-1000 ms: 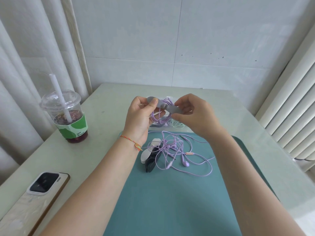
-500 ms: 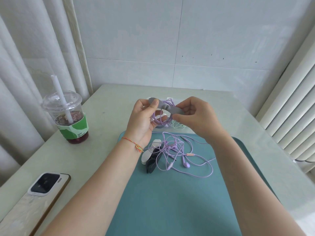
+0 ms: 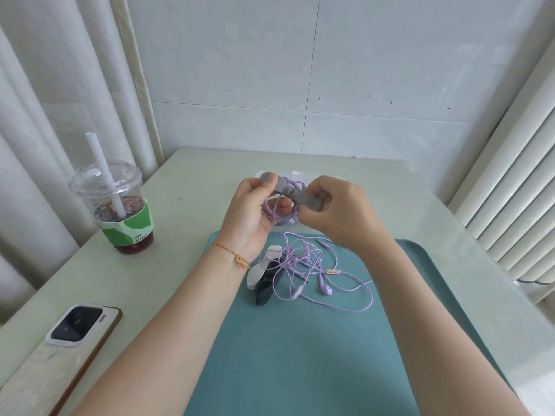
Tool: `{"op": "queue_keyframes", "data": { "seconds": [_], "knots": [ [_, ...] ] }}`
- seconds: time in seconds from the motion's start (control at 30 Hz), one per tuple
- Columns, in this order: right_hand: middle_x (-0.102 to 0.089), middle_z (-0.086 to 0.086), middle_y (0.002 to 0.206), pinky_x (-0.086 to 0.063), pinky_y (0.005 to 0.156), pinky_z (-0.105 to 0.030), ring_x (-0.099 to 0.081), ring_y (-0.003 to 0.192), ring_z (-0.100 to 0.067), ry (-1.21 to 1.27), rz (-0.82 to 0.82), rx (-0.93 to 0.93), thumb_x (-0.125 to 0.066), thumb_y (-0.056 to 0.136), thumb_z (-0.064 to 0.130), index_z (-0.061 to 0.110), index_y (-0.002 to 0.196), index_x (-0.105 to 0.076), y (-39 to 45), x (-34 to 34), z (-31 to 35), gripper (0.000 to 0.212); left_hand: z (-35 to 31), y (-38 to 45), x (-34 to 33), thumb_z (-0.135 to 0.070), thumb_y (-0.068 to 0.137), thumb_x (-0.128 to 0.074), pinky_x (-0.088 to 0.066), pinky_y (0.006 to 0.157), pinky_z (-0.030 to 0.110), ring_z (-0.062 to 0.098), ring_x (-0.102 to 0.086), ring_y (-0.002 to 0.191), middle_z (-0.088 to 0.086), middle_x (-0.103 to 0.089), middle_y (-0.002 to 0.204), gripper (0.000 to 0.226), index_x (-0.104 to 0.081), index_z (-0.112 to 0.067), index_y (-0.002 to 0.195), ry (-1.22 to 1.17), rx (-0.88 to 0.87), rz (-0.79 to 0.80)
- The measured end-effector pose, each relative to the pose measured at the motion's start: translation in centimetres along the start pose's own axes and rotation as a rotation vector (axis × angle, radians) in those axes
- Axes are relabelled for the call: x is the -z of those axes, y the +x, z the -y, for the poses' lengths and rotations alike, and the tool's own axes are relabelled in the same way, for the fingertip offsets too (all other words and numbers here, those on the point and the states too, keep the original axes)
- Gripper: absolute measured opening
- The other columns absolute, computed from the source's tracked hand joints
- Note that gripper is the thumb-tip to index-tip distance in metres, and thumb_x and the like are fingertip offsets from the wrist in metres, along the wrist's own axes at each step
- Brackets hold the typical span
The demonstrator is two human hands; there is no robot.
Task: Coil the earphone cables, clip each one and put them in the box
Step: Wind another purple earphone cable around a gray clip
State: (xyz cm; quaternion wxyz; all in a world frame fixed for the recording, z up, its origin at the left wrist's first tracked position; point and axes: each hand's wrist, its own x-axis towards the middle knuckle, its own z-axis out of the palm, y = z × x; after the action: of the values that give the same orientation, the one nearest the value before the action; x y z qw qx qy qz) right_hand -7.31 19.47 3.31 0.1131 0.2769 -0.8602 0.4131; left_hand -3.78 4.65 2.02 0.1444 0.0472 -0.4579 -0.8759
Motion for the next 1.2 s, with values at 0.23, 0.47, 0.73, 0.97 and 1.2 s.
{"op": "queue_keyframes", "data": {
  "seconds": [0.23,0.47,0.73,0.97,1.2],
  "knots": [
    [-0.070,-0.012,0.084,-0.052,0.074,-0.032,-0.067,0.074,-0.020,0.545,0.099,-0.229,-0.064,0.084,0.001,0.006,0.088,-0.066,0.3,0.4,-0.5,0.006,-0.1,0.2,0.1,-0.012,0.097,-0.053,-0.054,0.056,0.025,0.015,-0.062,0.056,0.009,-0.069,0.077,0.011,-0.052,-0.009,0.087,-0.052,0.024,0.023],
    [-0.069,-0.013,0.080,-0.058,0.071,-0.032,-0.067,0.072,-0.024,0.722,0.158,-0.296,-0.061,0.091,0.000,-0.001,0.112,-0.058,0.4,0.8,-0.8,0.021,0.3,0.6,0.6,-0.009,0.096,-0.054,-0.054,0.057,0.024,0.015,-0.063,0.059,0.009,-0.067,0.079,0.005,-0.054,-0.009,0.091,-0.049,0.051,-0.022],
    [-0.071,-0.003,0.080,-0.051,0.070,-0.028,-0.062,0.073,-0.014,0.349,0.149,-0.324,-0.070,0.086,0.009,0.011,0.098,-0.073,1.2,1.4,-1.6,0.013,0.2,0.9,1.4,-0.009,0.092,-0.062,-0.053,0.076,0.031,0.021,-0.063,0.081,0.006,-0.068,0.090,0.010,-0.066,-0.014,0.099,0.316,0.015,-0.058],
    [-0.068,-0.002,0.075,-0.047,0.062,-0.025,-0.058,0.066,-0.012,0.318,0.039,-0.309,-0.070,0.083,0.011,0.016,0.091,-0.071,3.1,2.9,-1.2,0.009,-1.2,2.4,2.8,-0.015,0.088,-0.060,-0.050,0.082,0.031,0.015,-0.062,0.086,-0.003,-0.069,0.092,0.010,-0.067,-0.023,0.091,0.669,-0.150,-0.232],
    [-0.064,-0.004,0.067,-0.046,0.060,-0.023,-0.054,0.062,-0.014,0.233,0.060,-0.436,-0.060,0.084,0.010,0.009,0.070,-0.070,7.1,3.3,-2.4,0.018,-0.6,6.9,4.9,-0.015,0.084,-0.058,-0.039,0.094,0.028,0.022,-0.054,0.115,0.008,-0.056,0.122,0.026,-0.067,-0.023,0.107,1.159,-0.132,-0.195]
  ]
}}
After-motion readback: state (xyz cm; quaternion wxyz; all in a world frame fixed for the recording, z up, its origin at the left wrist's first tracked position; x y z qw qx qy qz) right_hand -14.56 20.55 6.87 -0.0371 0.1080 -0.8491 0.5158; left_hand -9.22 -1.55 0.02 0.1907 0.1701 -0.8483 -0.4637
